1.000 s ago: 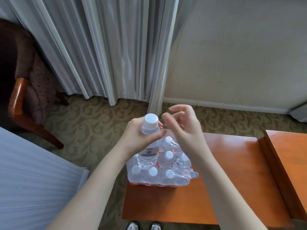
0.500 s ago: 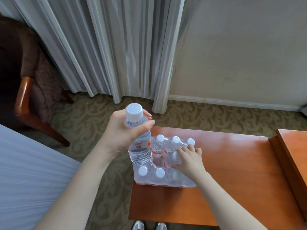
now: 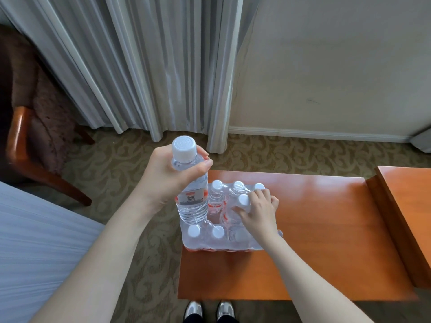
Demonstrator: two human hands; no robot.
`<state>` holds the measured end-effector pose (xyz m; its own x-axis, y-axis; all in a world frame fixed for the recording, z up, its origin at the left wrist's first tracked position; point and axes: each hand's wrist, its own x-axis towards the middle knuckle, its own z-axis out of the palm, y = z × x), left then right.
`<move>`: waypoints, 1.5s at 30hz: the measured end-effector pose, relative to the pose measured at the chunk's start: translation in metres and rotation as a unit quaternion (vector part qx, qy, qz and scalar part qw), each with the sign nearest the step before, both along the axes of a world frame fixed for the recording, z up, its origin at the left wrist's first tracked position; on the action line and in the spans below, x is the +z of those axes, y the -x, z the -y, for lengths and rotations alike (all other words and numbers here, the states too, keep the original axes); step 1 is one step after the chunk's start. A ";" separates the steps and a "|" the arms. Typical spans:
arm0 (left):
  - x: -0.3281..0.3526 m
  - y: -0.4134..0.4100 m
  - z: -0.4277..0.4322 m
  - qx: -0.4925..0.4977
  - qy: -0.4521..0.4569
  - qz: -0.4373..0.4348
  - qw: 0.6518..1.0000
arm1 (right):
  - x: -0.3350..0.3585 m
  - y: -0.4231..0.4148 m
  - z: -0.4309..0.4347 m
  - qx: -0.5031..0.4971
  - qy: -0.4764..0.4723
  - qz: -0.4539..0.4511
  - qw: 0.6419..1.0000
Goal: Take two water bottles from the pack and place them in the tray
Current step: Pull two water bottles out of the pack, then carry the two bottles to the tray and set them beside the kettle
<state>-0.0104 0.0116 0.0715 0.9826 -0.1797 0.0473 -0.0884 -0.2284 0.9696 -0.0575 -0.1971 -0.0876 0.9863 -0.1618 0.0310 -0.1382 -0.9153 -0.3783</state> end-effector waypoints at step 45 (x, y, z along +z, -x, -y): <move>0.153 0.097 0.312 -0.374 0.004 0.131 0.918 | 0.315 0.195 0.221 -0.179 -0.151 0.331 0.914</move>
<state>-0.1078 -0.3004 0.2245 0.5388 -0.7986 0.2682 -0.4481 -0.0021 0.8940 -0.2523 -0.4185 0.2272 0.6499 -0.5709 0.5016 -0.0589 -0.6959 -0.7157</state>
